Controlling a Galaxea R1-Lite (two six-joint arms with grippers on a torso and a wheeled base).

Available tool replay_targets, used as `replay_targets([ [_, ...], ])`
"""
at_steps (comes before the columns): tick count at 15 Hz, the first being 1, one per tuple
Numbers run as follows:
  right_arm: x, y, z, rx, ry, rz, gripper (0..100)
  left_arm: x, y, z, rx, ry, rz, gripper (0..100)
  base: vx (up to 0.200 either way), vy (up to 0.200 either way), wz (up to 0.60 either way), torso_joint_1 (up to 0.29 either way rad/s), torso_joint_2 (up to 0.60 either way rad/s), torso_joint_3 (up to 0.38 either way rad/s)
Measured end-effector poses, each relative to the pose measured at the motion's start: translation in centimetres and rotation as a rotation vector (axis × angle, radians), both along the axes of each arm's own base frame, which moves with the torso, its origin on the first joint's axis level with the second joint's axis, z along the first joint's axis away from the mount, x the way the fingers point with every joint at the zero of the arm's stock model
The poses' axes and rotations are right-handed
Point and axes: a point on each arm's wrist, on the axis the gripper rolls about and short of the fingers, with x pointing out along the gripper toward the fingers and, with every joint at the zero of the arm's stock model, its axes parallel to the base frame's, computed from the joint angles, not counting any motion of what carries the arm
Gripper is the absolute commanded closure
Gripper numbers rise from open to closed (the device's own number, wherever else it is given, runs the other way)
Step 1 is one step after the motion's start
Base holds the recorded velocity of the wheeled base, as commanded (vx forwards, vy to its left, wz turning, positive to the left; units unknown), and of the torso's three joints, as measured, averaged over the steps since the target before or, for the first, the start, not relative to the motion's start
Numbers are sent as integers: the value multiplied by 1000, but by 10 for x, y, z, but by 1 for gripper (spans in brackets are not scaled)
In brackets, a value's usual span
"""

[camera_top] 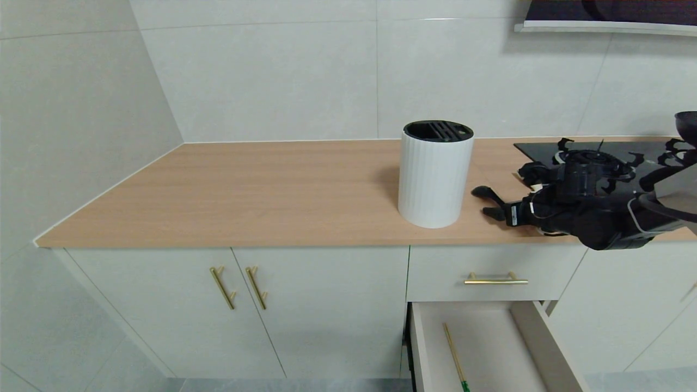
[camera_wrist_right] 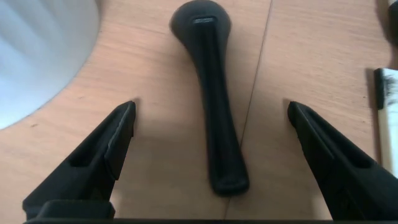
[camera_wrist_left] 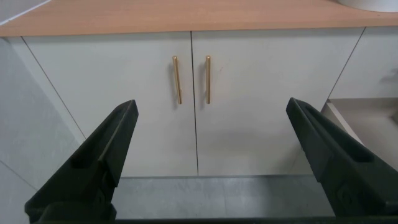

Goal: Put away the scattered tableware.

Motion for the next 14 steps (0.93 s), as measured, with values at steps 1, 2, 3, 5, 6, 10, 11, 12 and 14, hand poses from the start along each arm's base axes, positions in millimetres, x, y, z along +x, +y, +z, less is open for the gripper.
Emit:
replay_targets([
  [1, 1, 0, -1, 0, 0, -1, 0, 0, 0, 0, 0, 0, 0, 0, 0, 0, 0, 0, 0, 0],
  [2, 2, -1, -2, -1, 1, -2, 0, 0, 0, 0, 0, 0, 0, 0, 0, 0, 0, 0, 0, 0],
  [3, 2, -1, -3, 0, 2, -2, 100, 0, 0, 0, 0, 0, 0, 0, 0, 0, 0, 0, 0, 0],
  [5, 3, -1, -4, 0, 2, -2, 100, 0, 0, 0, 0, 0, 0, 0, 0, 0, 0, 0, 0, 0],
  [6, 3, -1, -4, 0, 2, -2, 100, 0, 0, 0, 0, 0, 0, 0, 0, 0, 0, 0, 0, 0],
  [10, 3, -1, -5, 0, 6, -2, 100, 0, 0, 0, 0, 0, 0, 0, 0, 0, 0, 0, 0, 0],
  [11, 3, 0, -5, 0, 7, -2, 100, 0, 0, 0, 0, 0, 0, 0, 0, 0, 0, 0, 0, 0],
  [12, 3, 0, -5, 0, 8, -1, 100, 0, 0, 0, 0, 0, 0, 0, 0, 0, 0, 0, 0, 0],
  [14, 2, 0, -5, 2, 15, -8, 100, 0, 0, 0, 0, 0, 0, 0, 0, 0, 0, 0, 0, 0],
])
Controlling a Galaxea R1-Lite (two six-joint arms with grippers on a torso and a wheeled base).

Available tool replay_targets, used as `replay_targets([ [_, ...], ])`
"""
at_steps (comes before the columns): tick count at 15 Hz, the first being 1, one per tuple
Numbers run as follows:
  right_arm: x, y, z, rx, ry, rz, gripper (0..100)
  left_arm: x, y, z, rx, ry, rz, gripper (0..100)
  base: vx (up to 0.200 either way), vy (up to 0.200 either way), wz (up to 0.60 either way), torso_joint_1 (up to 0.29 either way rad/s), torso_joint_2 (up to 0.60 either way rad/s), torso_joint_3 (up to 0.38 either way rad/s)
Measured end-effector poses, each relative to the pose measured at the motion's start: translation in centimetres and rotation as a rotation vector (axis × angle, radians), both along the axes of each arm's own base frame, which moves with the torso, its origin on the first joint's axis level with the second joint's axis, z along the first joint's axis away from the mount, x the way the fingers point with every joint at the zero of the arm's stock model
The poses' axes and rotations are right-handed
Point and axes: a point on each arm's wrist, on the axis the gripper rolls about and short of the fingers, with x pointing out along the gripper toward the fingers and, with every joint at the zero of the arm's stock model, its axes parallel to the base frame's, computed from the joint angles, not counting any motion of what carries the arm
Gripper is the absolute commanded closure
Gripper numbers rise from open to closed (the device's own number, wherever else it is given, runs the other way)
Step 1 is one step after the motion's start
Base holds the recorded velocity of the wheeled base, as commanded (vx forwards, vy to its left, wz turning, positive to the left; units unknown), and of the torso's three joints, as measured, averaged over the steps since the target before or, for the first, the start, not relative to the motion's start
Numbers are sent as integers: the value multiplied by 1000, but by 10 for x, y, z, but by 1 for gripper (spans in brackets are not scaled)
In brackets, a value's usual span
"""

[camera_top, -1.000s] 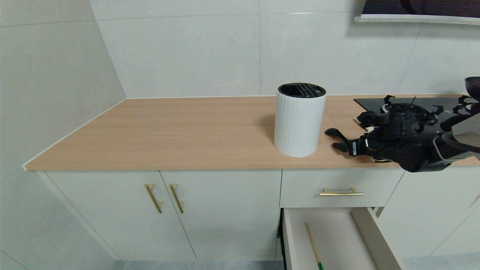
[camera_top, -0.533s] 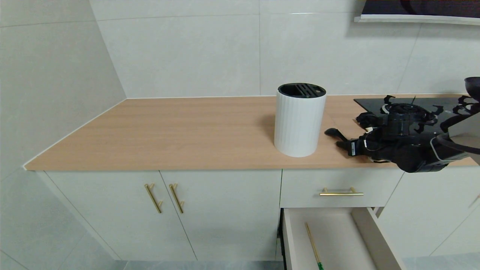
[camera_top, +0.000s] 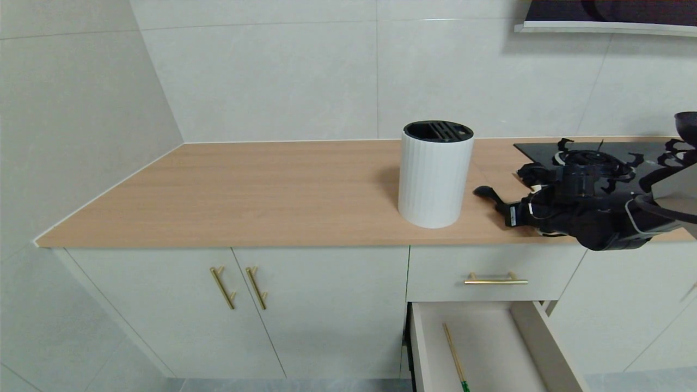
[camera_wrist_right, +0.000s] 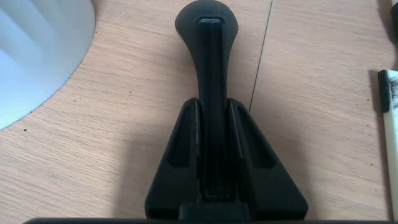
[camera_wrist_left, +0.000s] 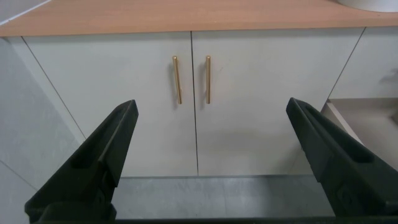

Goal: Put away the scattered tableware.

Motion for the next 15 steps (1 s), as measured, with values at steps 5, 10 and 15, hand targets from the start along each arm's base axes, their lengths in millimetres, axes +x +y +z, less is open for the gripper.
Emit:
replay_targets([
  [5, -25, 17, 33, 21, 92, -146, 100, 0, 0, 0, 0, 0, 0, 0, 0, 0, 0, 0, 0, 0],
  [10, -90, 34, 85, 51, 178, -264, 100, 0, 0, 0, 0, 0, 0, 0, 0, 0, 0, 0, 0, 0],
  [15, -182, 37, 96, 65, 284, -233, 100, 0, 0, 0, 0, 0, 0, 0, 0, 0, 0, 0, 0, 0],
])
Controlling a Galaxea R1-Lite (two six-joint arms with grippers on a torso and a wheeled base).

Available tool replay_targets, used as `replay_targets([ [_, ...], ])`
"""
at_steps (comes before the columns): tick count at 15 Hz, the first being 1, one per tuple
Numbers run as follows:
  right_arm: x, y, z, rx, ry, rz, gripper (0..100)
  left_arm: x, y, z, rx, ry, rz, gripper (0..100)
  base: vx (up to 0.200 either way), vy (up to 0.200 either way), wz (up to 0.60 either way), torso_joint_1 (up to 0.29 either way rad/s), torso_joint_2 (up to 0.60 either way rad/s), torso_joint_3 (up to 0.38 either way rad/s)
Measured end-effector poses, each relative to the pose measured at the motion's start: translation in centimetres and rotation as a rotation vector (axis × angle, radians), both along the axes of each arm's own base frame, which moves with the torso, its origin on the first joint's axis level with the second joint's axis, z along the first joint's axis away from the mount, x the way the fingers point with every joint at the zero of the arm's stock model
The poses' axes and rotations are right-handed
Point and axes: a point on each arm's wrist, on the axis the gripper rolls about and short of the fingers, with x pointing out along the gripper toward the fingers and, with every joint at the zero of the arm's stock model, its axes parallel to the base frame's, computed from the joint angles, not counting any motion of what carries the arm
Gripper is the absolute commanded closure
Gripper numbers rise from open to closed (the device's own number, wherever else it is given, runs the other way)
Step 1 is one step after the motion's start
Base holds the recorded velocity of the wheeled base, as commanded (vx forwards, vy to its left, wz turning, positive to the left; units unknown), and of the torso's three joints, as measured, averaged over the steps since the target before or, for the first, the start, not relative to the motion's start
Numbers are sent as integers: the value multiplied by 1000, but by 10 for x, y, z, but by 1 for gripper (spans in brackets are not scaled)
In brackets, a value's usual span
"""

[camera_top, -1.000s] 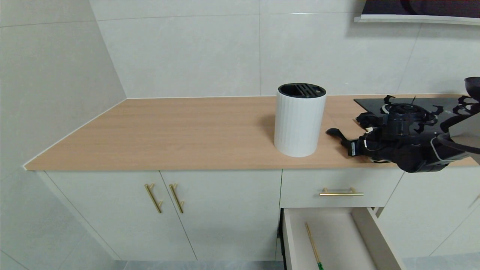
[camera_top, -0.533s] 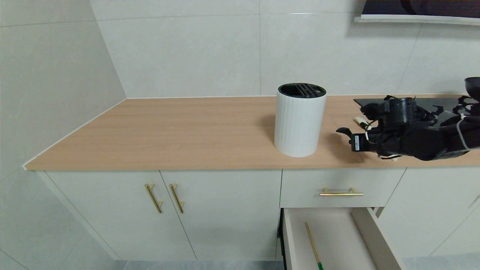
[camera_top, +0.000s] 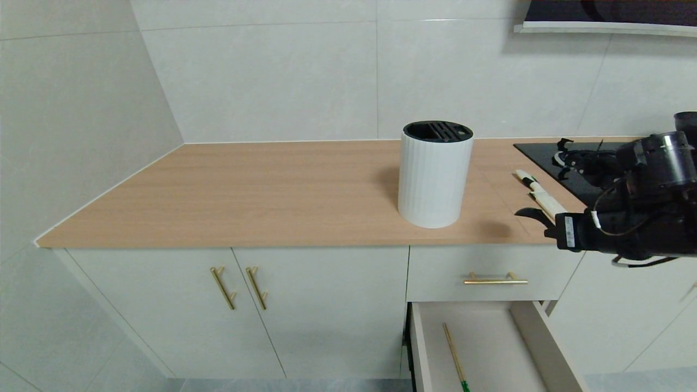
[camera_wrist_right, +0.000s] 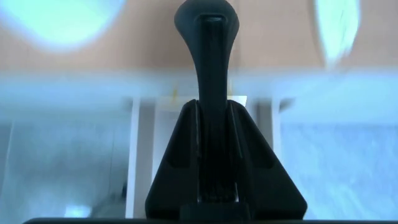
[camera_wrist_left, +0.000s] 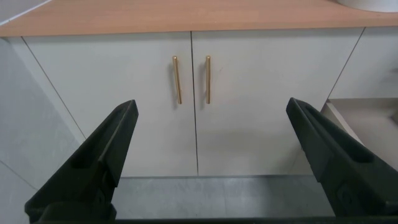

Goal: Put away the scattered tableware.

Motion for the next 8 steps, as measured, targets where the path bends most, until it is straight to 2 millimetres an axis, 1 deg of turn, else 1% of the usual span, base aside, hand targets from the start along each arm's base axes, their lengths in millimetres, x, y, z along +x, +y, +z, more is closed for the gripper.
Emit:
replay_targets([
  [2, -21, 0, -2, 2, 11, 14, 100, 0, 0, 0, 0, 0, -1, 0, 0, 0, 0, 0, 0, 0],
  [3, -26, -1, -4, 4, 13, 14, 100, 0, 0, 0, 0, 0, 0, 0, 0, 0, 0, 0, 0, 0],
  [4, -31, -1, -9, 3, 30, 15, 100, 0, 0, 0, 0, 0, -1, 0, 0, 0, 0, 0, 0, 0],
  [8, -39, -3, -27, -7, 80, 16, 100, 0, 0, 0, 1, 0, -1, 0, 0, 0, 0, 0, 0, 0],
])
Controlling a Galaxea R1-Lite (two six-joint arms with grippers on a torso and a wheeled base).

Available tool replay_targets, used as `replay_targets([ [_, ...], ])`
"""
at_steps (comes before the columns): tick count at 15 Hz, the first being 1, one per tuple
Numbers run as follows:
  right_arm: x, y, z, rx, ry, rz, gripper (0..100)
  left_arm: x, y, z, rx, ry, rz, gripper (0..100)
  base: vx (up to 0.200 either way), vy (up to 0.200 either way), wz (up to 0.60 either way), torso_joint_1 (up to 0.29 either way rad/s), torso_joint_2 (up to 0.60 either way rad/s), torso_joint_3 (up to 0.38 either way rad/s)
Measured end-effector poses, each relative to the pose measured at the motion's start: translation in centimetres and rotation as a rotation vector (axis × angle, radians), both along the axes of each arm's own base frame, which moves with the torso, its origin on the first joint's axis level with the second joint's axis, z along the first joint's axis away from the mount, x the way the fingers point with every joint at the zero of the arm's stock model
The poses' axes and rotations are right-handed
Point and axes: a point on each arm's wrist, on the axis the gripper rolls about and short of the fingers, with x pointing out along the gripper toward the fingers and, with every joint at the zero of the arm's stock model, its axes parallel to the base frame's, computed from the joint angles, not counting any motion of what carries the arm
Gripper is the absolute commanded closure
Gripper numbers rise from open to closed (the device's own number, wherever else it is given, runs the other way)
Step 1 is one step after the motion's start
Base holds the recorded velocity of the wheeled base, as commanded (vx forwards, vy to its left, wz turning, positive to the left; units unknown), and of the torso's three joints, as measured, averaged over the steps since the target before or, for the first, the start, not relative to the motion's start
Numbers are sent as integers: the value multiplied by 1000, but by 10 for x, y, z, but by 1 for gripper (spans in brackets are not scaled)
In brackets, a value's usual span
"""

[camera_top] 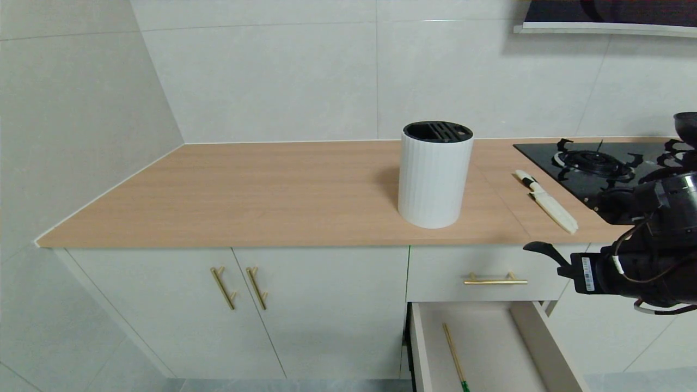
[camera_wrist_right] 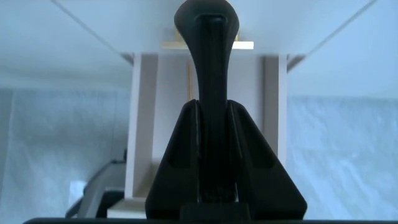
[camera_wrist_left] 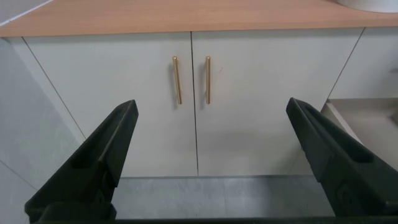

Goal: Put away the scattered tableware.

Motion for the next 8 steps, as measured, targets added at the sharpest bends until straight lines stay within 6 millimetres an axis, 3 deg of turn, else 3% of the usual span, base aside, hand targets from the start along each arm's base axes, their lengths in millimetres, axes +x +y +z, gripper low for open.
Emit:
replay_targets([
  [8, -1, 0, -6, -7, 23, 0, 100, 0, 0, 0, -1, 0, 0, 0, 0, 0, 0, 0, 0, 0],
])
